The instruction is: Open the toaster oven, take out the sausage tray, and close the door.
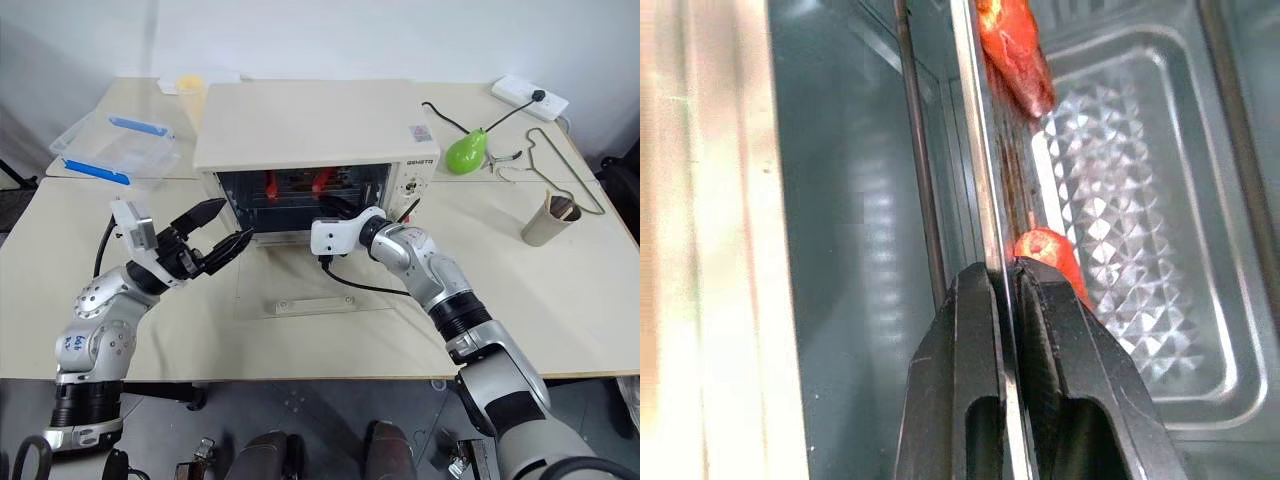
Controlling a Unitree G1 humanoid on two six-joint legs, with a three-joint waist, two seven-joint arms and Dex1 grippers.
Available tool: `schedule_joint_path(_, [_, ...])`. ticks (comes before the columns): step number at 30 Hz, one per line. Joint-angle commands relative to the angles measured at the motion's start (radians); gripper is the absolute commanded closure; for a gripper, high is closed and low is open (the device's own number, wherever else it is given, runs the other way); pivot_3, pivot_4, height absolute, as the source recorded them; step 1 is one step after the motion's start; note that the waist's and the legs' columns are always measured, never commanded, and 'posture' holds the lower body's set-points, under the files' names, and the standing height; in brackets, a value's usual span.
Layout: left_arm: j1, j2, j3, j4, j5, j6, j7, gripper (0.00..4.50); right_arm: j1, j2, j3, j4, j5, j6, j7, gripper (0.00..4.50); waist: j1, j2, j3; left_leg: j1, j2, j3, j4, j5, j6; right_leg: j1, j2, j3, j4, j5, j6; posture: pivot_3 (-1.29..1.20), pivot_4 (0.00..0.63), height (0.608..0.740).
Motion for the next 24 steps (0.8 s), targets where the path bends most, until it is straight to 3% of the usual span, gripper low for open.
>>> schedule_joint_path(1, [-0.016,-0.002,0.010,0.007,0.000,-0.024,-0.009,0.00,-0.016,-0.005,-0.061,-0.151,0.077,-0.041,0.005,4.39,-0.004,0.000,0.000,0.000,0.000,0.000,-0.001,0.000,0.000,0.000,0.000,0.000,0.000,0.000,0.000,0.00,0.150,0.740])
schedule_joint_path(14, [0.012,0.018,0.023,0.013,-0.018,0.008,-0.032,0.00,0.331,-0.121,-0.109,-0.563,0.167,0.013,0.181,4.39,0.015,0.000,0.000,0.000,0.000,-0.002,0.000,0.000,0.000,0.000,0.000,0.000,0.000,0.000,0.000,0.00,0.150,0.740])
schedule_joint_path(24, [-0.023,0.009,-0.005,0.048,-0.010,0.029,-0.059,0.00,0.421,-0.223,-0.156,-0.668,0.229,-0.078,0.240,4.39,0.025,-0.001,0.000,0.000,0.000,0.000,0.007,0.000,0.000,0.003,0.000,0.001,0.000,0.000,0.000,0.00,0.150,0.740])
